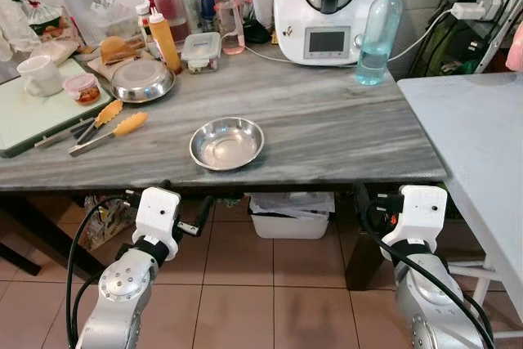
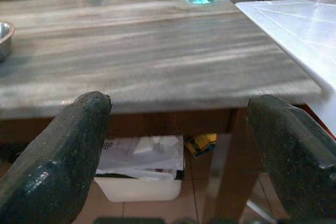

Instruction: Setting the table

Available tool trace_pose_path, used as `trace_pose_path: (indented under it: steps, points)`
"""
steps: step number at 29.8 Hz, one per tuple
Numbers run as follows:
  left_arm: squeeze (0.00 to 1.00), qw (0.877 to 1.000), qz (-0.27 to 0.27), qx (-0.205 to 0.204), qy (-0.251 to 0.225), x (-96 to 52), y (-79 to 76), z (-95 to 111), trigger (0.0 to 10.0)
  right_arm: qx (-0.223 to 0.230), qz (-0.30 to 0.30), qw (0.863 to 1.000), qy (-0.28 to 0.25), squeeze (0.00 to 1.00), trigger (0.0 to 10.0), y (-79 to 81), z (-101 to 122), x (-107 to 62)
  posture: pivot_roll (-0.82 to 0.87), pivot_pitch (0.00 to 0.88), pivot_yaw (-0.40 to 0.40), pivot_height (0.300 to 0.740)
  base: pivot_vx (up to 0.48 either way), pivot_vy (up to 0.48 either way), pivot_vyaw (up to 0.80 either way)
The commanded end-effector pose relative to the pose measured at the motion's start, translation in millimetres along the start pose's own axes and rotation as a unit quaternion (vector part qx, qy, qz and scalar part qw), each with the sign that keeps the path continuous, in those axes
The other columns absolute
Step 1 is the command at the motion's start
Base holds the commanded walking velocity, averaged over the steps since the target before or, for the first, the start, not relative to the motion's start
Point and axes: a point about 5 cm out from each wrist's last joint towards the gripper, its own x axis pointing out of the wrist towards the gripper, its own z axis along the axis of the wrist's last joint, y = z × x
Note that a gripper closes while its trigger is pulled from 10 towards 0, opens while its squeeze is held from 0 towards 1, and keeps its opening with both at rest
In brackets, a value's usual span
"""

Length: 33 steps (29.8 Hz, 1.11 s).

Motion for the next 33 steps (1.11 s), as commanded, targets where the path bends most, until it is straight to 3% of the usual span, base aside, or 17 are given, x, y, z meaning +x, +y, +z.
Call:
trace_pose_path:
  steps: [1,10,26,33]
  points:
    - [0.0,1.0,0.01,0.005,0.011,0.0,3.8,-2.5,10.0,0.004,0.004,1.0,0.0,0.0,10.0,0.7,0.3,-0.8,-0.09,0.009,0.092,0.74,-0.277,0.0,0.0]
    - [0.0,1.0,0.022,0.0,-0.012,7.4,2.6,10.3,10.0,-0.004,0.001,1.0,-0.016,0.0,10.0,-1.0,4.4,-1.8,-0.09,0.003,0.088,0.74,-0.287,0.0,0.0]
    - [0.0,1.0,0.02,0.0,-0.019,10.5,-1.7,11.4,10.0,-0.012,0.003,1.0,-0.026,0.0,10.0,-2.5,8.1,-3.2,-0.11,0.0,0.08,0.74,-0.287,0.0,0.0]
    - [0.0,0.999,0.003,-0.014,-0.037,18.2,-11.1,16.1,10.0,-0.017,-0.005,0.999,-0.029,0.0,10.0,-4.2,9.5,-5.2,-0.12,0.0,0.082,0.74,0.0,0.0,0.0]
